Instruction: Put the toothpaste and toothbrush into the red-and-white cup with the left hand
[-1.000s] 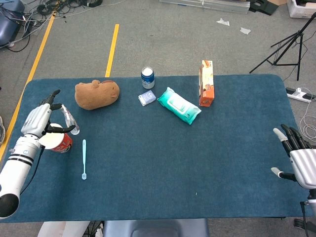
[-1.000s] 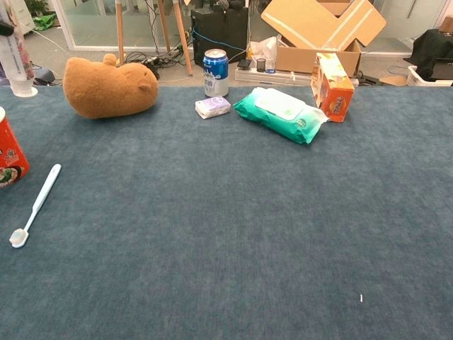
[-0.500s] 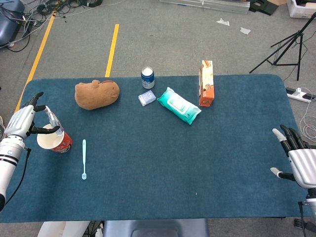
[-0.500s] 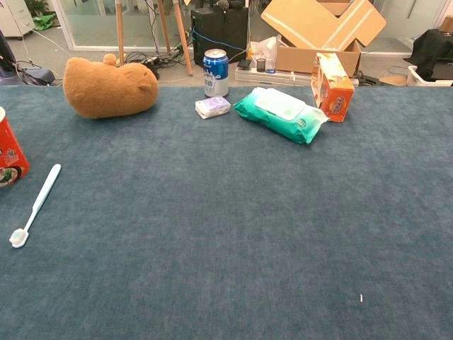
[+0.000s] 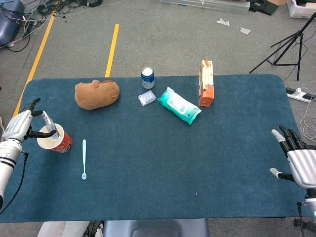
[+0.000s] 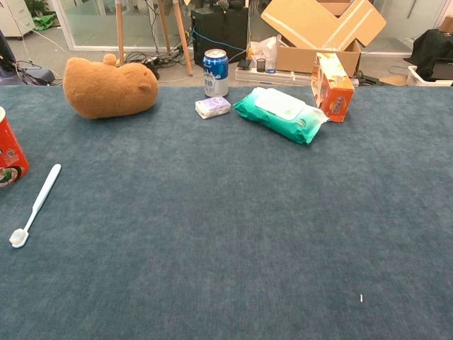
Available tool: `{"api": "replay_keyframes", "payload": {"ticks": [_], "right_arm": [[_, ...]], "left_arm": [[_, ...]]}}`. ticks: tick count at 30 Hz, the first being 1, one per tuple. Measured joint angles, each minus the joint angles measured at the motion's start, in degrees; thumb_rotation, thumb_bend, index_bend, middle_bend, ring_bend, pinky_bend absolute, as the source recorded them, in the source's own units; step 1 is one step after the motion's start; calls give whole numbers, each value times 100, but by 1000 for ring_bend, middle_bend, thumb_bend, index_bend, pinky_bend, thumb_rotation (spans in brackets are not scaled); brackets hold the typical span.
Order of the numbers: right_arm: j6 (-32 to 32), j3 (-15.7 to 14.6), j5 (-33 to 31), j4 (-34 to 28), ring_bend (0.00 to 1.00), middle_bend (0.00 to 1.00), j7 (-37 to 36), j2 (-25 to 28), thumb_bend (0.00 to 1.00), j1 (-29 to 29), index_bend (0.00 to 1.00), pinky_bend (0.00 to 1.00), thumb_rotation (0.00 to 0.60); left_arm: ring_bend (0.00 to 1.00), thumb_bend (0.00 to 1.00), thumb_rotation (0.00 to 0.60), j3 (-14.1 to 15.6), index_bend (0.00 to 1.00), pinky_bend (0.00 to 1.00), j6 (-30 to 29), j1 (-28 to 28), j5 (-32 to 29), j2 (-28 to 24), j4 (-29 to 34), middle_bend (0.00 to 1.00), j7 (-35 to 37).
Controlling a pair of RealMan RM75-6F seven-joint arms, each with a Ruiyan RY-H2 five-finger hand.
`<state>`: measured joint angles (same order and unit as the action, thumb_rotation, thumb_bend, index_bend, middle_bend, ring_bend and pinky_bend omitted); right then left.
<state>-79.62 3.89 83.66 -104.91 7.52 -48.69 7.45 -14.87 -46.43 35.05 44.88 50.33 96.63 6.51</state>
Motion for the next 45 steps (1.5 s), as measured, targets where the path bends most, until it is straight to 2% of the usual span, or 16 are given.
{"api": "replay_keyframes", "payload": {"ticks": [23, 45], "right_arm": [[75, -34, -46, 204, 0, 0, -191, -80, 0, -6, 0, 316, 600], [160, -46, -70, 262, 0, 0, -228, -119, 0, 28, 0, 316, 600]], "left_arm": [[0, 417, 600, 48, 679, 0, 285, 30, -33, 374, -532, 4, 176], [0, 416, 600, -65, 684, 0, 602, -115, 159, 623, -992, 4, 867]]}}
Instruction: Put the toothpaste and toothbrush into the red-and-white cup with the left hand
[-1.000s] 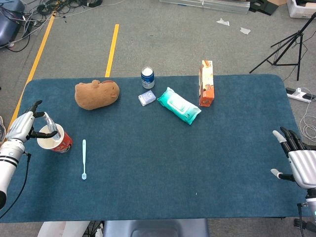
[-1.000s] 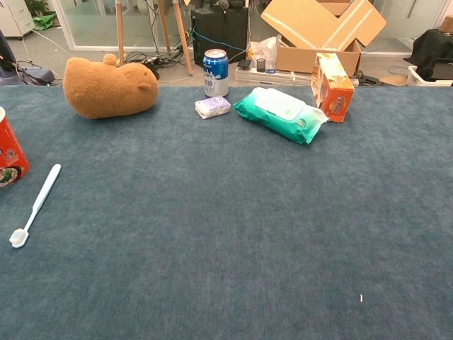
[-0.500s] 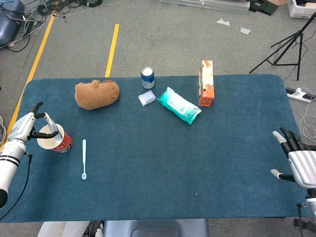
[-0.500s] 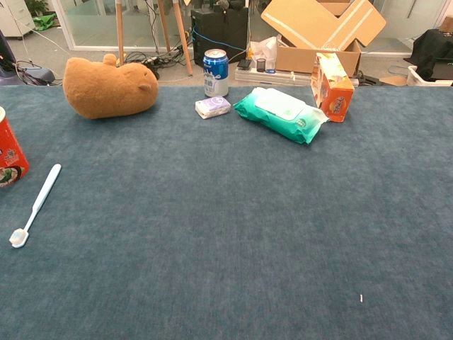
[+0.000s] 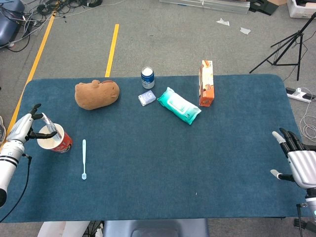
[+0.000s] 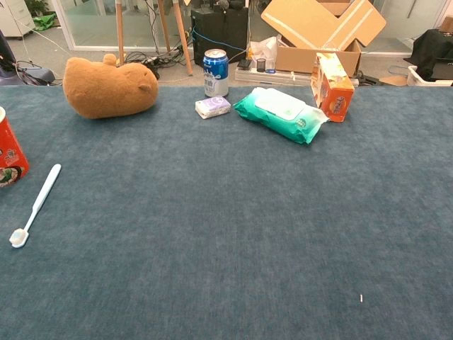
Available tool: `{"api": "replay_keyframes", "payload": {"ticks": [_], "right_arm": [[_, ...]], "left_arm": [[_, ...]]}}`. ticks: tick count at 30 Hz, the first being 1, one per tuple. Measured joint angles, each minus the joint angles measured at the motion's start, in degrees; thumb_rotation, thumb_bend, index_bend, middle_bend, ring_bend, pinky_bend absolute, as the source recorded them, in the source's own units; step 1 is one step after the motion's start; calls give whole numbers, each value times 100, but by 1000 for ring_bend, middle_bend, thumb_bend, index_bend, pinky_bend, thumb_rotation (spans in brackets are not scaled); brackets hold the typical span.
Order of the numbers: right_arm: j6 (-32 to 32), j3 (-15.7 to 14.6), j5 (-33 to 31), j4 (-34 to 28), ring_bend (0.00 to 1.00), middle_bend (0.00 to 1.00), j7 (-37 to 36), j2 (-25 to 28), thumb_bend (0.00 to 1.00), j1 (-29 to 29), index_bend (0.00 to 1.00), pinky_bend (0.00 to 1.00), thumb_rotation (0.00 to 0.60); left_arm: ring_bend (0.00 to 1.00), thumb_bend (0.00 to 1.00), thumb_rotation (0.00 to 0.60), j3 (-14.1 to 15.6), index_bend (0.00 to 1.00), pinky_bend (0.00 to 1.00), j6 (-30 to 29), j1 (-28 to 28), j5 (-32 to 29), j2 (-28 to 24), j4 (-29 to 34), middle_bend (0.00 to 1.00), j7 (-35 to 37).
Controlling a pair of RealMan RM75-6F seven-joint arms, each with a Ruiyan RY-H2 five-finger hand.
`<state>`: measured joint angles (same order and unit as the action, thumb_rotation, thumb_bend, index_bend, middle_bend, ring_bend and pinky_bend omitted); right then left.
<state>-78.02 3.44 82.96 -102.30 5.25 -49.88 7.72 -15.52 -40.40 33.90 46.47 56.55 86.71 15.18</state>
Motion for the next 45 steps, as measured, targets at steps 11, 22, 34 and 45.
{"api": "replay_keyframes", "payload": {"ticks": [11, 22, 34, 45], "right_arm": [[20, -15, -5, 23, 0, 0, 10, -27, 0, 2, 0, 316, 600], [-12, -15, 5, 1, 0, 0, 44, -19, 0, -8, 0, 316, 600], [1, -29, -11, 20, 0, 0, 40, -31, 0, -17, 0, 316, 600], [7, -37, -19, 63, 0, 0, 5, -44, 0, -26, 0, 316, 600]], "left_arm": [[0, 417, 600, -10, 689, 0, -10, -91, 98, -61, -147, 5, 64], [0, 417, 600, 91, 690, 0, 180, -131, 286, -37, -386, 5, 83], [0, 417, 600, 155, 690, 0, 324, -159, 639, 58, -631, 5, 213], [0, 417, 600, 225, 690, 0, 413, -132, 658, 119, -762, 5, 140]]}}
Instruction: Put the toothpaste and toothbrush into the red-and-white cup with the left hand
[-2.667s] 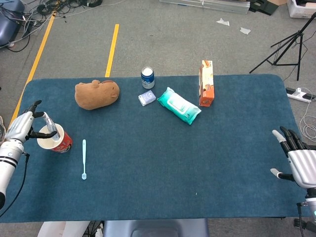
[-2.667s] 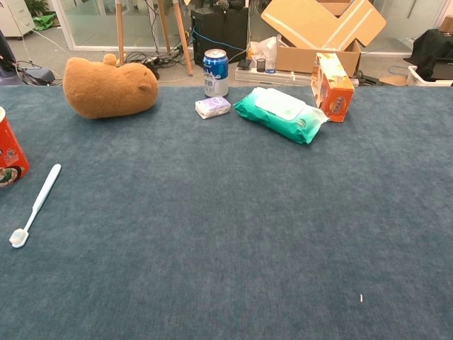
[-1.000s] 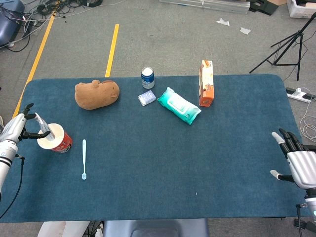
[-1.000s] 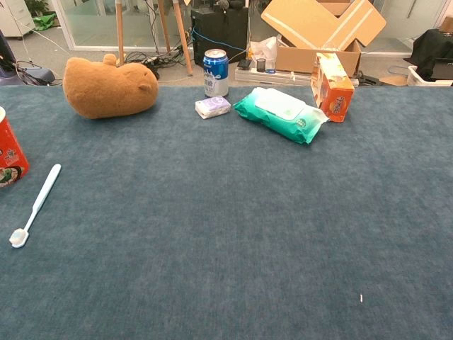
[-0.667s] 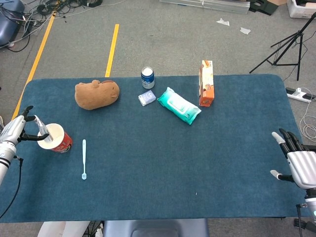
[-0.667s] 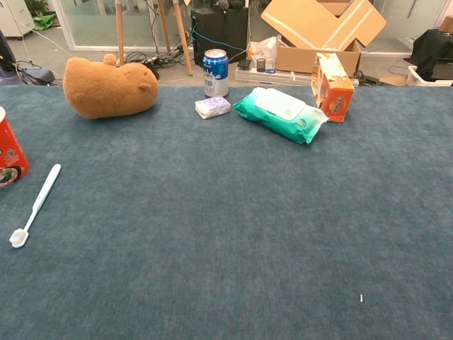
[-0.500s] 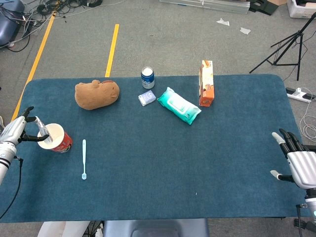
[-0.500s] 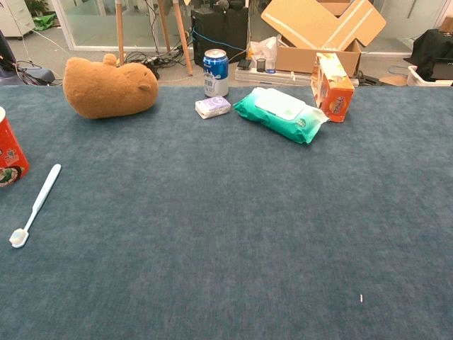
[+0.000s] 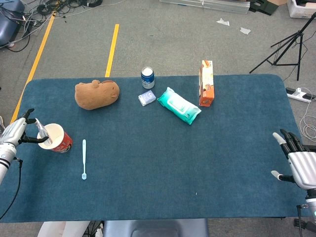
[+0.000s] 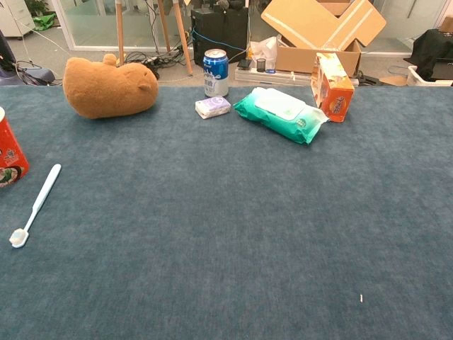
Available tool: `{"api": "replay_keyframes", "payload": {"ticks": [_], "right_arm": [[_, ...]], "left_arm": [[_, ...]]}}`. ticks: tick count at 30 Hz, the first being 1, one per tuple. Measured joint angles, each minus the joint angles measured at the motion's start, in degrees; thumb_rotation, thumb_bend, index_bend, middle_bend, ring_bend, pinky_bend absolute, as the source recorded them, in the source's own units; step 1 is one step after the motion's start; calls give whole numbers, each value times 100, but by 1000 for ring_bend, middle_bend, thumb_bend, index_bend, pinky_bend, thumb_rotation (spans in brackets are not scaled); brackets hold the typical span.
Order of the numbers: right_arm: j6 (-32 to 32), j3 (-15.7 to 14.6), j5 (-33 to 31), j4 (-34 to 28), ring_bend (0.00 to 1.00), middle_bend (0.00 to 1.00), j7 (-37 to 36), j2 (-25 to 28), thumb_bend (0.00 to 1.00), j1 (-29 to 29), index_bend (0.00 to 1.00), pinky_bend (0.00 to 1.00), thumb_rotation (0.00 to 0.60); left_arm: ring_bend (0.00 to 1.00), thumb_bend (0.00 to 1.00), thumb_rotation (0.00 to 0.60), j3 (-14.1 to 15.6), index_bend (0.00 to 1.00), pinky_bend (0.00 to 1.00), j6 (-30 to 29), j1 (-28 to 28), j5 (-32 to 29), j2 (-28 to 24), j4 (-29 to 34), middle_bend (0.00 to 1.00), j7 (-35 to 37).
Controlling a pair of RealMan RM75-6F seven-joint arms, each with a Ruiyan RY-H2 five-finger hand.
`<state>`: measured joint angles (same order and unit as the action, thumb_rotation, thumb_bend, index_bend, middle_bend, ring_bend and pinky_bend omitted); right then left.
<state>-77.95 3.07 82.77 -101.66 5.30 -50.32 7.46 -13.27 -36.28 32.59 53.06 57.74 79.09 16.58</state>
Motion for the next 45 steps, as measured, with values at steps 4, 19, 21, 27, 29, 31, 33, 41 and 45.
{"api": "replay_keyframes", "payload": {"ticks": [4, 19, 21, 27, 29, 31, 33, 41, 45], "right_arm": [[-4, -4, 7, 11, 0, 0, -16, -4, 0, -5, 0, 316, 600], [-5, -17, 1, 77, 0, 0, -104, -16, 0, -28, 0, 316, 600], [-6, -17, -3, 88, 0, 0, -123, -17, 0, -32, 0, 316, 600], [-2, -17, -8, 112, 0, 0, -167, -20, 0, -37, 0, 316, 600], [0, -19, -8, 124, 0, 0, -184, -22, 0, -39, 0, 316, 600], [3, -21, -6, 134, 0, 0, -198, -23, 0, -41, 0, 316, 600], [3, -22, -7, 147, 0, 0, -219, -23, 0, -44, 0, 316, 600], [-2, -26, -9, 195, 0, 0, -302, -24, 0, -61, 0, 316, 600], [-12, -27, -8, 216, 0, 0, -338, -26, 0, -73, 0, 316, 600]], "left_arm": [[0, 417, 600, 33, 689, 0, 32, 21, -41, 16, -25, 4, -69], [0, 417, 600, 180, 688, 0, 90, 118, -199, 126, -93, 5, -418], [0, 417, 600, 200, 688, 0, 95, 137, -234, 153, -108, 4, -474], [0, 417, 600, 249, 687, 0, 100, 204, -338, 224, -133, 4, -649], [0, 417, 600, 264, 687, 0, 100, 225, -372, 244, -135, 4, -701], [0, 417, 600, 283, 687, 0, 106, 250, -418, 269, -138, 4, -762], [0, 417, 600, 300, 686, 0, 113, 275, -463, 292, -142, 5, -817], [0, 417, 600, 349, 685, 0, 133, 357, -607, 376, -166, 5, -978], [0, 417, 600, 375, 685, 0, 139, 394, -674, 408, -170, 5, -1057]]}}
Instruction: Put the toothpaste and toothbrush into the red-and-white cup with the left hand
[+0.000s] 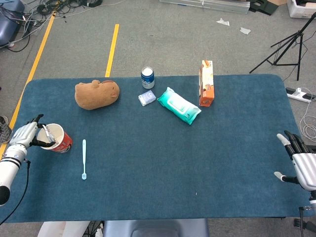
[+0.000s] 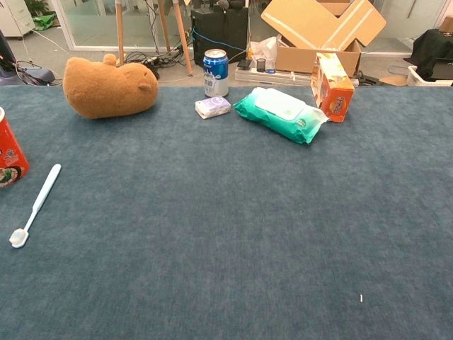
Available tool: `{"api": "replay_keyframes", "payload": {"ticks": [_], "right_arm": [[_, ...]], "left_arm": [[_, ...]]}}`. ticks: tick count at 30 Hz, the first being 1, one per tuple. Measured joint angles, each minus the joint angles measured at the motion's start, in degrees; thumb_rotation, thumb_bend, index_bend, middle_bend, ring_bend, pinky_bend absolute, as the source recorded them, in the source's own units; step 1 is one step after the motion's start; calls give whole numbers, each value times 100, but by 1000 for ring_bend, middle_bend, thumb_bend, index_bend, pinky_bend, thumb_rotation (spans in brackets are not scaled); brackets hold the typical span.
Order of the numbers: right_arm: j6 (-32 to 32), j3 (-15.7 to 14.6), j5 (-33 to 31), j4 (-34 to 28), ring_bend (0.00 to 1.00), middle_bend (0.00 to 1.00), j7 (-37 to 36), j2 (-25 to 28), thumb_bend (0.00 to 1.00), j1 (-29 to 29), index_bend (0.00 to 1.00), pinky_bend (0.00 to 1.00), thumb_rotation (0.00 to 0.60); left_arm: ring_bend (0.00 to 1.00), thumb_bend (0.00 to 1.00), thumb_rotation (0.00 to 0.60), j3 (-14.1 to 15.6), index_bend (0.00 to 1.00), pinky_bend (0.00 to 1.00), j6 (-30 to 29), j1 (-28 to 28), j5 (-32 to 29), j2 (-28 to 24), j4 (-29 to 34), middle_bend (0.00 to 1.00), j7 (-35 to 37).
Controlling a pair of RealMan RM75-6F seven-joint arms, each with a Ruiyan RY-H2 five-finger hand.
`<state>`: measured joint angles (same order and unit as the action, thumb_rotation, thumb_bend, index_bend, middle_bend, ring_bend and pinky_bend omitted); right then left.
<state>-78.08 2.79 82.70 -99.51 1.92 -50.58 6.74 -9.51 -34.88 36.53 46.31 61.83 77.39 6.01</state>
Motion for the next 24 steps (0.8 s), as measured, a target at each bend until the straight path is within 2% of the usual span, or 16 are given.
{"api": "replay_keyframes", "payload": {"ticks": [16, 24], "right_arm": [[7, -6, 3, 58, 0, 0, -62, -19, 0, -15, 0, 316, 600], [-3, -3, 10, 48, 0, 0, -52, -23, 0, -18, 0, 316, 600]], "left_arm": [[0, 417, 600, 59, 670, 0, -8, 66, -189, 39, -8, 4, -154], [0, 416, 600, 76, 587, 0, 12, 65, -203, 28, -2, 4, -159]]}}
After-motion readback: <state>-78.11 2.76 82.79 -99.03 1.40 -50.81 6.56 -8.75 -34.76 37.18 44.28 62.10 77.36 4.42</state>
